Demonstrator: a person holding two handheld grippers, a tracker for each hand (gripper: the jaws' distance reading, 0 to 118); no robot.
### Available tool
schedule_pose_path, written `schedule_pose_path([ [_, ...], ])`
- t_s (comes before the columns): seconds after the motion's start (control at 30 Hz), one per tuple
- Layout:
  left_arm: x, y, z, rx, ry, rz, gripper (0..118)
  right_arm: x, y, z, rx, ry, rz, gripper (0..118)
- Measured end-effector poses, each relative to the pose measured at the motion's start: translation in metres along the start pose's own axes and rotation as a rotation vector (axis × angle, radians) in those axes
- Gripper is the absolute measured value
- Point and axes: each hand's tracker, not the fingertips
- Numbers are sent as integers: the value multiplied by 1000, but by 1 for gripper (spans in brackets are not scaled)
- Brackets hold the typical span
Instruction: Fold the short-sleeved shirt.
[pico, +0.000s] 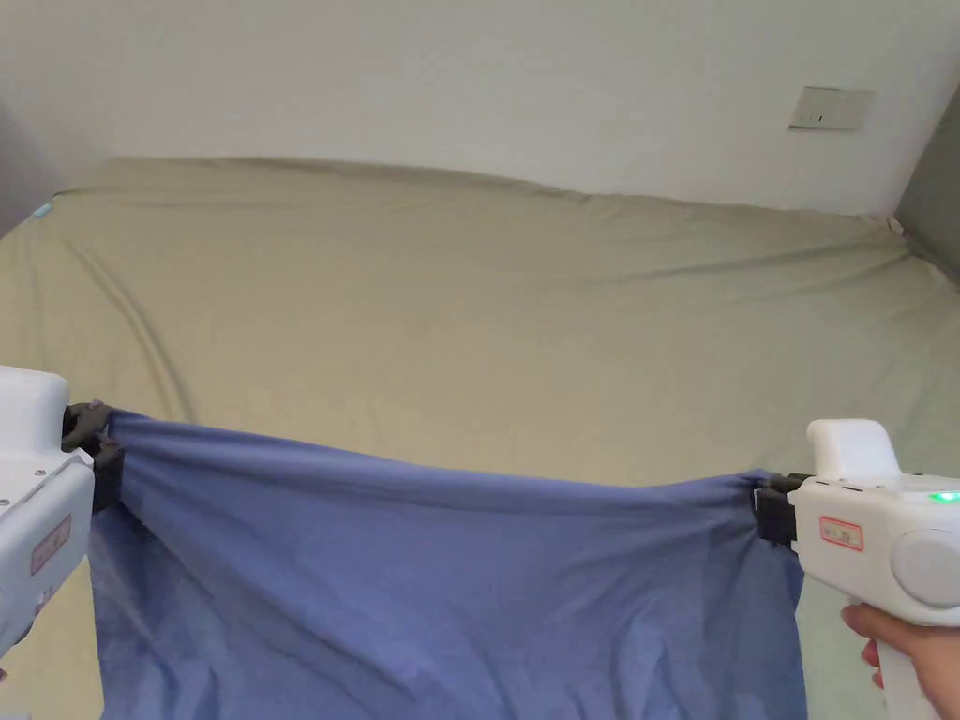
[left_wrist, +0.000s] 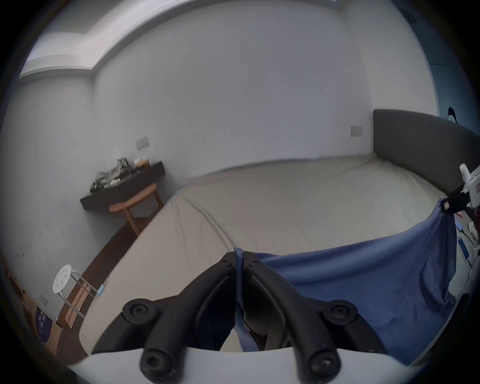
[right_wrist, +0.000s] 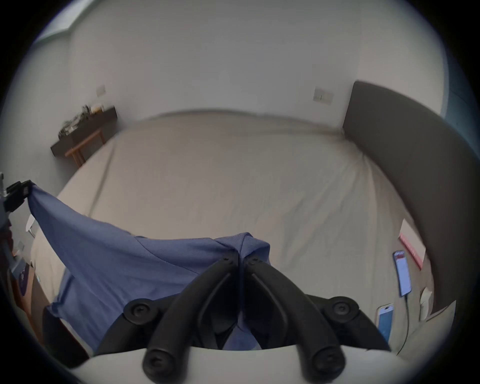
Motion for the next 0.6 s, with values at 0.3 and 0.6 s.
schedule_pose_path([
  [0.3, -22, 95, 88, 285, 72, 20, 2, 2, 72, 160, 419, -14, 38, 2],
  [0.6, -40, 184, 152, 510, 125, 32, 2, -3, 131, 266, 688, -61, 96, 2],
])
